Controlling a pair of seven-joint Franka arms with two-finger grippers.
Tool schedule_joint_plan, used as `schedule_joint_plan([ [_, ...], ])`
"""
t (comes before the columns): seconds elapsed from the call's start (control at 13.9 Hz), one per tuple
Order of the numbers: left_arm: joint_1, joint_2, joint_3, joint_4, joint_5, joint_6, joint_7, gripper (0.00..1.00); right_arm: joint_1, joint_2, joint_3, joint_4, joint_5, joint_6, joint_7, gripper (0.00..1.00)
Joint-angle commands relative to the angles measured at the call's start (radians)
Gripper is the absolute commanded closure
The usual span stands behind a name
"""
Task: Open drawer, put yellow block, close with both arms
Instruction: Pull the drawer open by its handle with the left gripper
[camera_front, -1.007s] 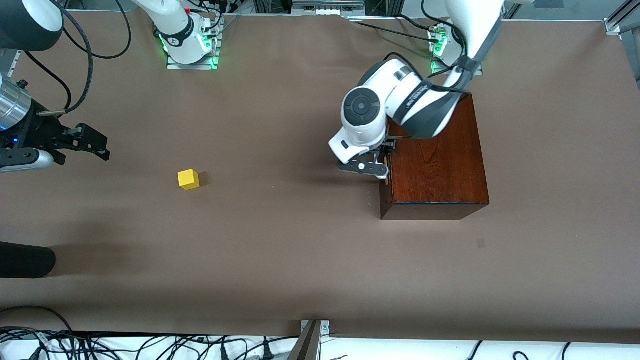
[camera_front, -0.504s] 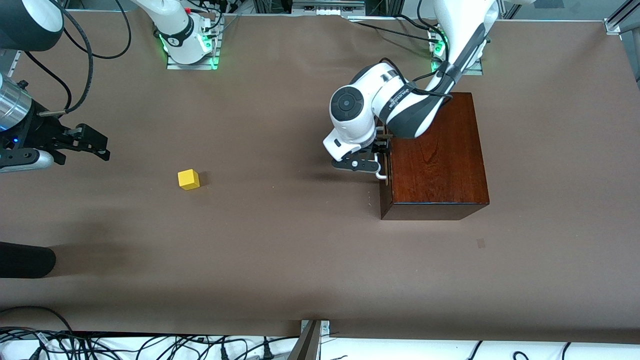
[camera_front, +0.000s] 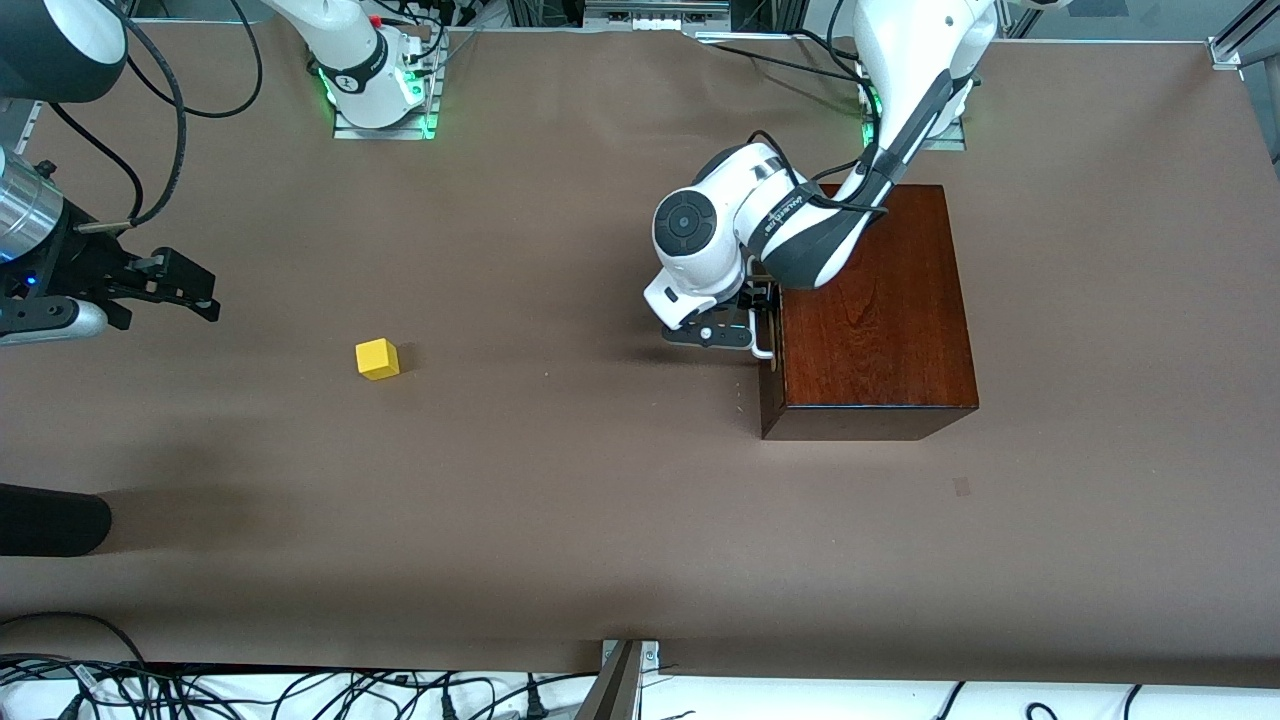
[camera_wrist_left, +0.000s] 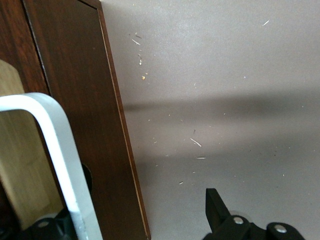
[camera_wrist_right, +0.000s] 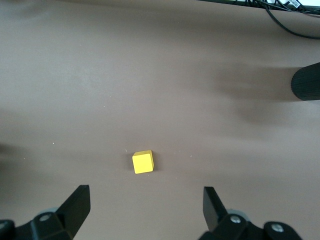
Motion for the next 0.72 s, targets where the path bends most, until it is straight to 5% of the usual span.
schedule_joint_plan([
  [0.0,-0.013,0.018,0.004,-0.002,0.020,0.016,-0.018,0.00,0.000,-0.008,0.001,-0.004,0.002,0.004,0.008,0.00],
  [0.65,-0.111,0.052,0.001,0.038,0.004,0.179,-0.146,0.00,0.000,-0.008,0.000,-0.004,0.002,0.004,0.008,0.00],
])
